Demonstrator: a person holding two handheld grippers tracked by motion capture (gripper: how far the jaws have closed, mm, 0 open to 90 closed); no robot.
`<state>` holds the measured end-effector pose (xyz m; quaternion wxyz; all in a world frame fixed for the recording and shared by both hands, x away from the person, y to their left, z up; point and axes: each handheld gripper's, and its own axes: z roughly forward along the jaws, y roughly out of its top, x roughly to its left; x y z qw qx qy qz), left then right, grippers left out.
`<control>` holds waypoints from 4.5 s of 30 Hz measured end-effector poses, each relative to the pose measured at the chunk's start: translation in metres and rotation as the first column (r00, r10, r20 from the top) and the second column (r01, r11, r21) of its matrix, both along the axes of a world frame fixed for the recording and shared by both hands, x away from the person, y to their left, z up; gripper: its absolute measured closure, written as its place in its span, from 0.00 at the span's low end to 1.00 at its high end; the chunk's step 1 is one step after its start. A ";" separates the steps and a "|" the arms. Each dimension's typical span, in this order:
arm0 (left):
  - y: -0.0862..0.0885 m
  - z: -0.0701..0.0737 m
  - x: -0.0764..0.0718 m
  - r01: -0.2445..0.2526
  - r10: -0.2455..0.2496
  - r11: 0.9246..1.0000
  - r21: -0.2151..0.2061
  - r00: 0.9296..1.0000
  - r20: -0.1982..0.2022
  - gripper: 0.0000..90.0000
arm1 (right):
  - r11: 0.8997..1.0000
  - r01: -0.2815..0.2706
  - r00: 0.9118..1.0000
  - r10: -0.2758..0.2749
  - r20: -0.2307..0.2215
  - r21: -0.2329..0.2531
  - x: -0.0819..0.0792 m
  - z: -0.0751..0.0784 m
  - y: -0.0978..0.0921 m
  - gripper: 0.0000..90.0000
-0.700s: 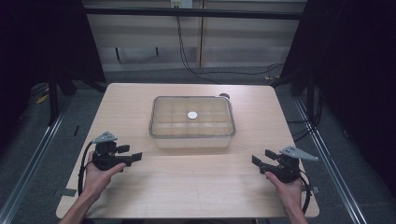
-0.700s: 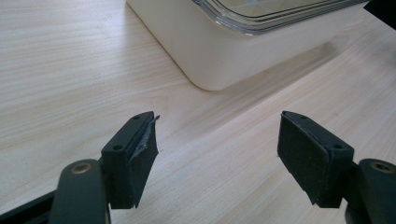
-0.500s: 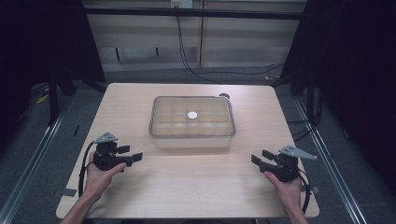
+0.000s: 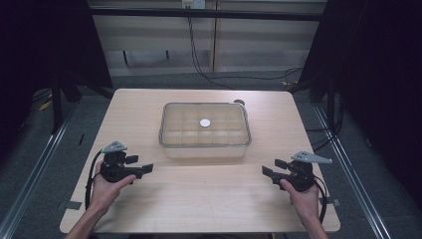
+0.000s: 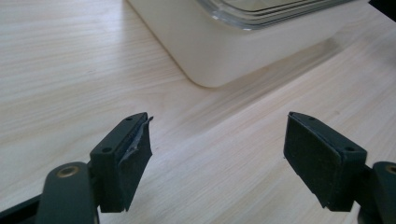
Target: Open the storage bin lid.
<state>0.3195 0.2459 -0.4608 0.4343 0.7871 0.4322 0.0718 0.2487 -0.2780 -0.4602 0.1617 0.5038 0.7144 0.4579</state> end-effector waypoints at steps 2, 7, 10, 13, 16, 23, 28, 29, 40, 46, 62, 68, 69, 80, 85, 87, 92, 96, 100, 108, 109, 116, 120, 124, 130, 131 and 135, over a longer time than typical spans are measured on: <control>-0.004 0.003 0.004 0.014 -0.014 1.000 -0.010 1.000 0.003 0.28 | 1.000 -0.015 1.000 0.015 -0.014 -0.016 0.003 0.002 0.003 0.39; -0.011 0.007 0.010 0.024 -0.024 1.000 -0.005 1.000 0.001 0.31 | 0.998 -0.059 0.998 0.058 -0.033 -0.035 0.016 0.003 0.010 0.36; -0.011 0.010 0.014 0.026 -0.026 1.000 -0.009 1.000 0.006 0.30 | 0.997 -0.058 0.997 0.056 -0.044 -0.044 0.023 0.006 0.012 0.35; -0.014 0.017 0.020 0.020 -0.020 1.000 -0.021 1.000 0.014 0.28 | 0.998 -0.048 0.998 0.046 -0.051 -0.049 0.031 0.010 0.015 0.33; -0.015 0.020 0.023 0.032 -0.031 0.999 -0.007 0.999 0.025 0.28 | 0.998 -0.049 0.997 0.047 -0.060 -0.040 0.037 0.012 0.016 0.32; -0.021 0.026 0.037 0.043 -0.043 0.999 -0.008 0.999 0.023 0.27 | 0.996 -0.081 0.995 0.078 -0.064 -0.032 0.054 0.027 0.019 0.25; -0.024 0.031 0.048 0.038 -0.037 0.999 -0.023 0.999 0.029 0.30 | 0.998 -0.068 0.996 0.067 -0.058 -0.013 0.065 0.033 0.014 0.25; -0.025 0.032 0.050 0.044 -0.043 0.999 -0.017 0.998 0.035 0.30 | 0.998 -0.056 0.997 0.055 -0.059 -0.013 0.071 0.035 0.013 0.24; -0.034 0.038 0.076 0.048 -0.047 0.999 -0.024 0.998 0.037 0.31 | 0.997 -0.077 0.992 0.076 -0.102 -0.004 0.100 0.038 0.015 0.28; -0.032 0.044 0.090 0.022 -0.020 0.999 -0.041 0.999 0.044 0.33 | 0.997 -0.078 0.992 0.075 -0.097 -0.025 0.115 0.044 0.019 0.24; -0.044 0.028 0.103 -0.019 0.018 0.999 0.027 0.999 0.040 0.32 | 0.996 -0.081 0.989 0.083 -0.124 0.026 0.154 0.031 0.029 0.21; -0.049 0.024 0.104 -0.009 0.008 1.000 0.023 1.000 0.020 0.28 | 0.995 -0.092 0.984 0.094 -0.154 0.026 0.154 0.024 0.039 0.19; -0.051 0.023 0.104 0.006 -0.006 0.999 0.039 1.000 0.015 0.28 | 0.994 -0.109 0.983 0.113 -0.145 0.030 0.150 0.022 0.043 0.19; -0.054 0.020 0.103 0.004 -0.004 1.000 0.020 1.000 -0.012 0.29 | 0.992 -0.124 0.974 0.128 -0.185 0.031 0.158 0.008 0.051 0.17; -0.053 0.018 0.103 0.023 -0.023 1.000 0.000 0.999 -0.030 0.30 | 0.991 -0.128 0.973 0.135 -0.185 0.047 0.160 0.006 0.052 0.18; -0.053 0.017 0.104 0.031 -0.031 1.000 -0.001 0.999 -0.033 0.30 | 0.991 -0.126 0.973 0.134 -0.188 0.052 0.161 0.006 0.053 0.16; -0.058 0.016 0.104 0.058 -0.059 0.998 -0.022 0.997 -0.051 0.29 | 0.991 -0.124 0.974 0.131 -0.184 0.052 0.164 0.004 0.054 0.16; -0.059 0.016 0.104 0.060 -0.061 0.998 -0.023 0.996 -0.058 0.29 | 0.991 -0.123 0.974 0.132 -0.183 0.059 0.164 0.004 0.053 0.16; -0.059 0.016 0.105 0.060 -0.061 0.998 -0.024 0.996 -0.060 0.29 | 0.991 -0.118 0.975 0.128 -0.180 0.063 0.164 0.003 0.054 0.15; -0.061 0.014 0.107 0.059 -0.062 0.997 -0.040 0.995 -0.076 0.27 | 0.990 -0.126 0.976 0.136 -0.170 0.069 0.163 0.003 0.052 0.17; -0.061 0.014 0.108 0.061 -0.064 0.997 -0.043 0.995 -0.076 0.27 | 0.990 -0.125 0.976 0.135 -0.170 0.067 0.163 0.003 0.052 0.17; -0.059 0.013 0.109 0.078 -0.081 0.996 -0.047 0.994 -0.074 0.28 | 0.993 -0.115 0.980 0.119 -0.159 0.034 0.161 0.006 0.054 0.19; -0.060 0.015 0.107 0.072 -0.075 0.997 -0.040 0.995 -0.068 0.28 | 0.993 -0.116 0.980 0.120 -0.158 0.034 0.160 0.006 0.054 0.19; -0.060 0.016 0.106 0.072 -0.074 0.997 -0.034 0.996 -0.054 0.28 | 0.993 -0.114 0.981 0.118 -0.156 0.034 0.160 0.006 0.054 0.19; -0.062 0.018 0.104 0.072 -0.073 0.997 -0.011 0.997 -0.030 0.33 | 0.995 -0.097 0.987 0.100 -0.126 0.026 0.158 0.010 0.053 0.21; -0.063 0.018 0.103 0.064 -0.064 0.998 -0.006 0.998 -0.021 0.34 | 0.995 -0.093 0.988 0.097 -0.119 0.041 0.157 0.013 0.052 0.22; -0.063 0.018 0.103 0.057 -0.058 0.998 -0.014 0.998 -0.022 0.34 | 0.995 -0.094 0.988 0.098 -0.117 0.035 0.157 0.012 0.053 0.25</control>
